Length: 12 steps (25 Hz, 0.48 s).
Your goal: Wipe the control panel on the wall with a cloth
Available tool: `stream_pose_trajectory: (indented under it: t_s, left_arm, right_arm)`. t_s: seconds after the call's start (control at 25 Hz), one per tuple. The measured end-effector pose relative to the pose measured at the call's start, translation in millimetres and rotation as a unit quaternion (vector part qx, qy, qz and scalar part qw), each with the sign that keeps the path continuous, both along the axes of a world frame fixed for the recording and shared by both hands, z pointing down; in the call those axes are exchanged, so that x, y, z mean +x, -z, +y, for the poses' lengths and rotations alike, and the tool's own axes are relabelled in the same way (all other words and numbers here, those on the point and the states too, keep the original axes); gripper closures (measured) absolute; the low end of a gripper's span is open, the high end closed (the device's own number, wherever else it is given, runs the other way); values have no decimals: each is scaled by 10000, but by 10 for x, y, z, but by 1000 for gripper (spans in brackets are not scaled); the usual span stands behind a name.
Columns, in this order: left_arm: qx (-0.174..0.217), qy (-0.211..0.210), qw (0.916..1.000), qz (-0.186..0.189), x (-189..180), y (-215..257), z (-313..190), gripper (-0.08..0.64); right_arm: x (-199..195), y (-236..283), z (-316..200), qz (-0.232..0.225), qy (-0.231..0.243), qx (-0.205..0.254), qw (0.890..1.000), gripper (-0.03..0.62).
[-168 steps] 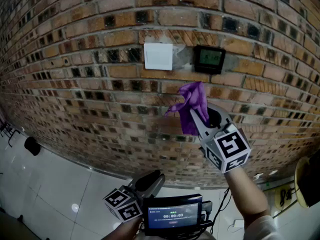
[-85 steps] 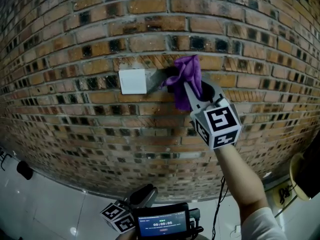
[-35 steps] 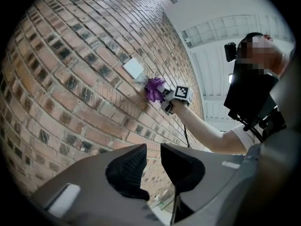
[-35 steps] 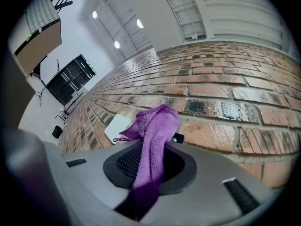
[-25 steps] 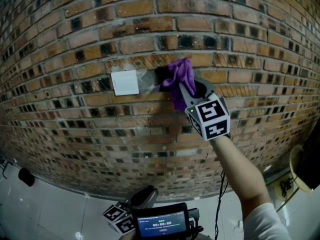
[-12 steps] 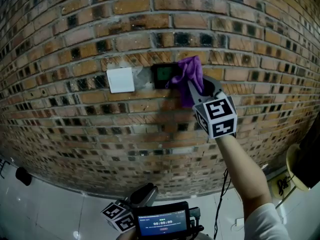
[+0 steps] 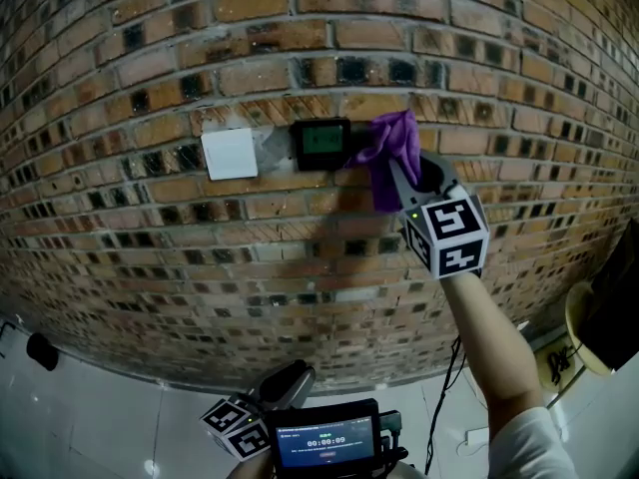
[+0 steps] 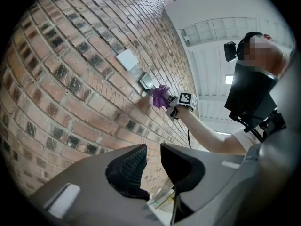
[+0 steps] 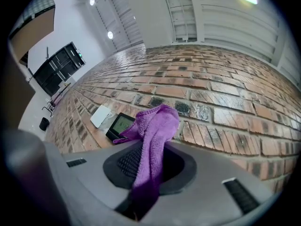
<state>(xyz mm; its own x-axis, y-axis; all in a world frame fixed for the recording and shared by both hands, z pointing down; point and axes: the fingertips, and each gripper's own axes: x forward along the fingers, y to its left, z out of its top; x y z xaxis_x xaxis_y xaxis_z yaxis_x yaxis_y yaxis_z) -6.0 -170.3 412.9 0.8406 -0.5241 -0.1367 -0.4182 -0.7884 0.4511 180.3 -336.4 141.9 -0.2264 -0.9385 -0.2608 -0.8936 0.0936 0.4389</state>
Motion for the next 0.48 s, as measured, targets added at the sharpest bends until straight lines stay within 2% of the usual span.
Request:
stream_pose_trajectory:
  t_s: [0.48]
  left_arm:
    - [-17,-92,9999,-48,95,2,31,479]
  right_arm:
    - [8,-179,264,-37,154,-109,9998,512]
